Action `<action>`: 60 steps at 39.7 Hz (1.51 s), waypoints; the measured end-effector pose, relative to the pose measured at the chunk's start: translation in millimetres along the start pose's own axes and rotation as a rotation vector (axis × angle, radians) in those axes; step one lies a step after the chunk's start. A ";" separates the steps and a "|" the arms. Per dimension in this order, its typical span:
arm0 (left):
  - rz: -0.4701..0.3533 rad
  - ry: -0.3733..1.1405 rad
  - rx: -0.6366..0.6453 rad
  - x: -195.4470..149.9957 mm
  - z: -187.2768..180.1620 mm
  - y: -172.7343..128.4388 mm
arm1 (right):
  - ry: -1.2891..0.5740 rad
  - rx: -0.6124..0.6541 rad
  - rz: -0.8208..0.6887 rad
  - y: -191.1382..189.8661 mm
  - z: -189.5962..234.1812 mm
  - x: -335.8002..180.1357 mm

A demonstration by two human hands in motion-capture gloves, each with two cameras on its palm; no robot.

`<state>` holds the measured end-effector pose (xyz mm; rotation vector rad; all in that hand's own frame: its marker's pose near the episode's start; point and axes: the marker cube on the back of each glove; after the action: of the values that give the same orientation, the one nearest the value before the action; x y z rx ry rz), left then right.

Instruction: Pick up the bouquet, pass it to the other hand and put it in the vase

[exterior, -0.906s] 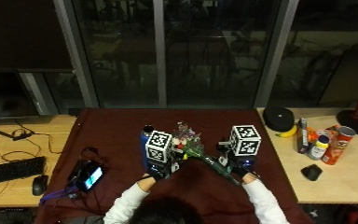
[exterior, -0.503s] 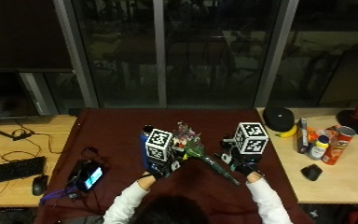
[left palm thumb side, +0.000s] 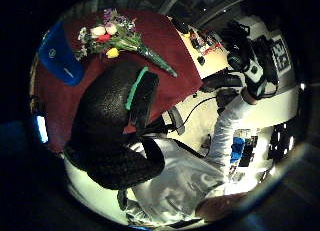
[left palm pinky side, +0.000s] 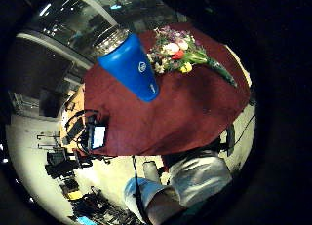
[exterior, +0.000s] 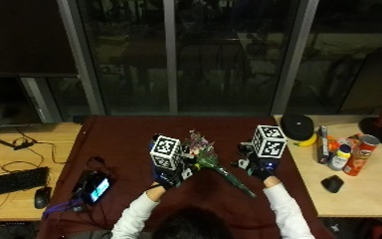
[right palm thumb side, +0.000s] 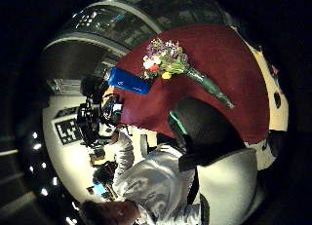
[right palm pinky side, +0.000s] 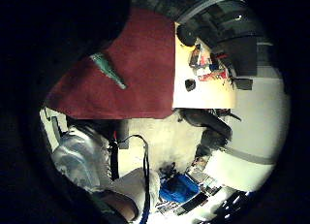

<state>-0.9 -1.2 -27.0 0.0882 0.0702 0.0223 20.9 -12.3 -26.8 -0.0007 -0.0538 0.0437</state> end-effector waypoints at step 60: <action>0.015 0.007 -0.060 -3.6 16.1 8.1 | -0.040 -0.054 0.219 -84.3 219.1 26.3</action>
<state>-3.5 5.3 -10.0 0.0284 0.0762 0.0396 39.0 -95.5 193.5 -0.0597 -0.0943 0.2609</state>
